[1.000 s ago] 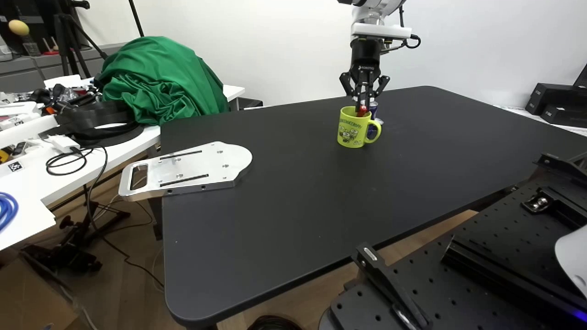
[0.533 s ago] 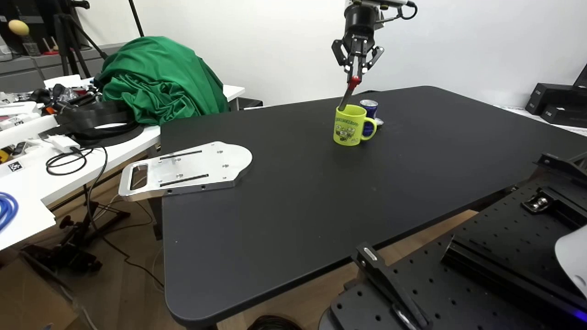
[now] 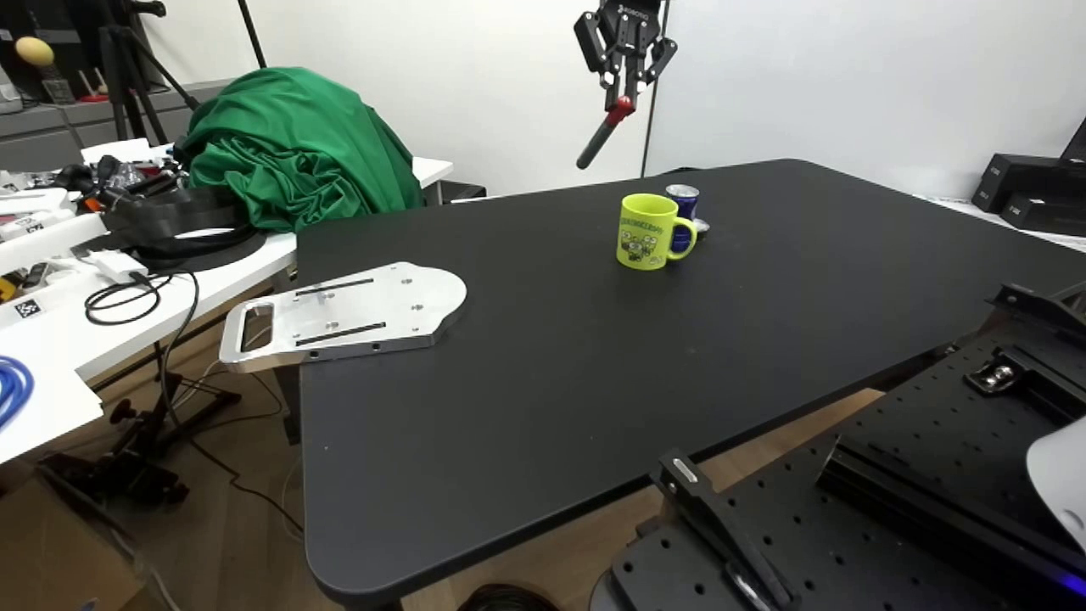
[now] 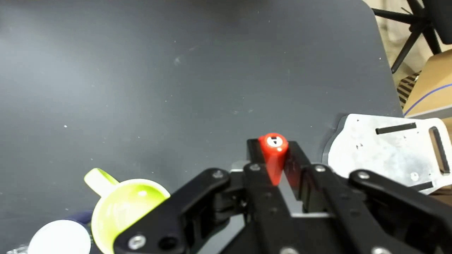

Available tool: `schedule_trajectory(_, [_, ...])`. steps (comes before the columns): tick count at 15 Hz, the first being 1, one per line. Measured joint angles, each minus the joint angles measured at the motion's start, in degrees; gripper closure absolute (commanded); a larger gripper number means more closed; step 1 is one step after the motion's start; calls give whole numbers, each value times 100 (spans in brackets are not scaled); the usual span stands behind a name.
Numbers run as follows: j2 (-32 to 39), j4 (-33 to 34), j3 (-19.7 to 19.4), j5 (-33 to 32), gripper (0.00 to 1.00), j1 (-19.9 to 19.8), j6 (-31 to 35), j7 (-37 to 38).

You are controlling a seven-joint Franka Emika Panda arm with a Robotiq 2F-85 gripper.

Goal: Take the marker out of the green mug and put it on the table

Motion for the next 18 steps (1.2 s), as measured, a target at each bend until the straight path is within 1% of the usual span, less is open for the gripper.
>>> schedule_trajectory(2, [-243,-627,130,-14,95,185,824,-290])
schedule_trajectory(6, [-518,-1895,399,43,95,436,2879,-619])
schedule_trajectory(10, [-473,-2947,627,113,95,500,4886,-770])
schedule_trajectory(13, [-215,-3548,796,169,95,473,6032,-850])
schedule_trajectory(14, [-94,-3675,851,163,54,450,6314,-871])
schedule_trajectory(15, [27,-3765,886,144,53,434,6522,-877])
schedule_trajectory(17, [250,-3862,922,88,40,415,6795,-878])
schedule_trajectory(18, [329,-3877,934,43,32,405,6861,-873])
